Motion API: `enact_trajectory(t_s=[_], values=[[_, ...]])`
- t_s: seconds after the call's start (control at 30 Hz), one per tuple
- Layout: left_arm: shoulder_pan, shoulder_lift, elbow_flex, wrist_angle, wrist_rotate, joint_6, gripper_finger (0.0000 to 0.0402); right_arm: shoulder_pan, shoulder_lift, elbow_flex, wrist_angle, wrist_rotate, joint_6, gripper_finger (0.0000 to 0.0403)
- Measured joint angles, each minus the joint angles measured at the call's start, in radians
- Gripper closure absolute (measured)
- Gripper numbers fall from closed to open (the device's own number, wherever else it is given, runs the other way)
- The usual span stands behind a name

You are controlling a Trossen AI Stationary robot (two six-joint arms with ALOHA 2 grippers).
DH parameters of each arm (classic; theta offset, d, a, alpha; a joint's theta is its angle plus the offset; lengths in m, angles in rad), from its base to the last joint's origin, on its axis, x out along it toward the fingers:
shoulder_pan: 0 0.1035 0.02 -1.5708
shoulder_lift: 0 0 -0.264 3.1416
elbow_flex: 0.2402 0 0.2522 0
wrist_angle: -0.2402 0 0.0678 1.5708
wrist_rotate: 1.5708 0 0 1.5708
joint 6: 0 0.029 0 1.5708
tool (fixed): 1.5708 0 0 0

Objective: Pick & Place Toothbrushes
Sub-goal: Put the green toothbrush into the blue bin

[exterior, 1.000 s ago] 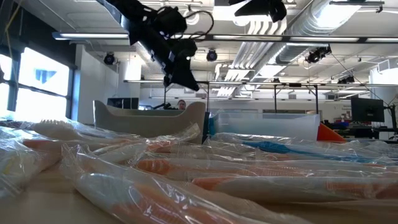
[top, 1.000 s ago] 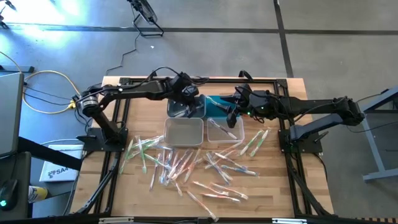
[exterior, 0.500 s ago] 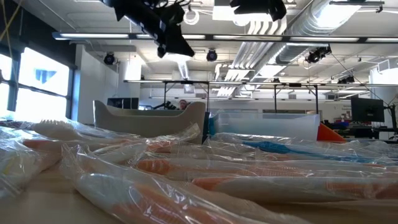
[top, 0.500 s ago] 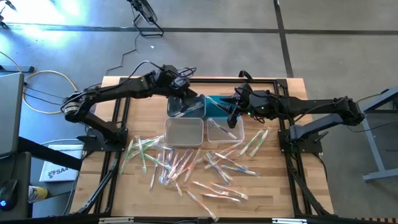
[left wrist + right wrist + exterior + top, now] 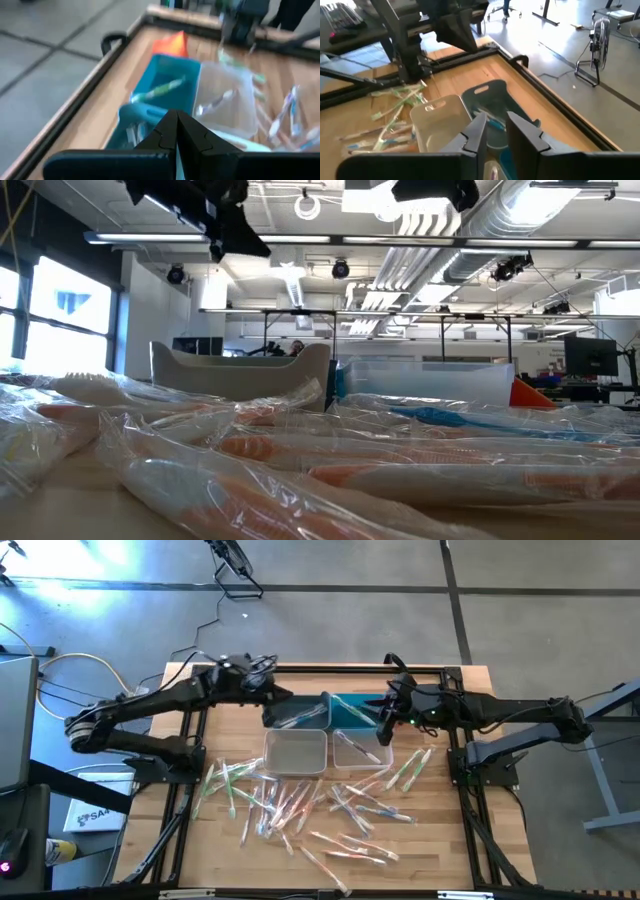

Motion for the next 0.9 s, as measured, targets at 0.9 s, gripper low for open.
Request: enact_trajectory(t_s=[0.9], values=[[0.0, -0.38, -0.175, 0.042, 0.001, -0.087, 0.0401, 0.043, -0.044, 0.0, 0.031, -0.102, 0.033, 0.0349]])
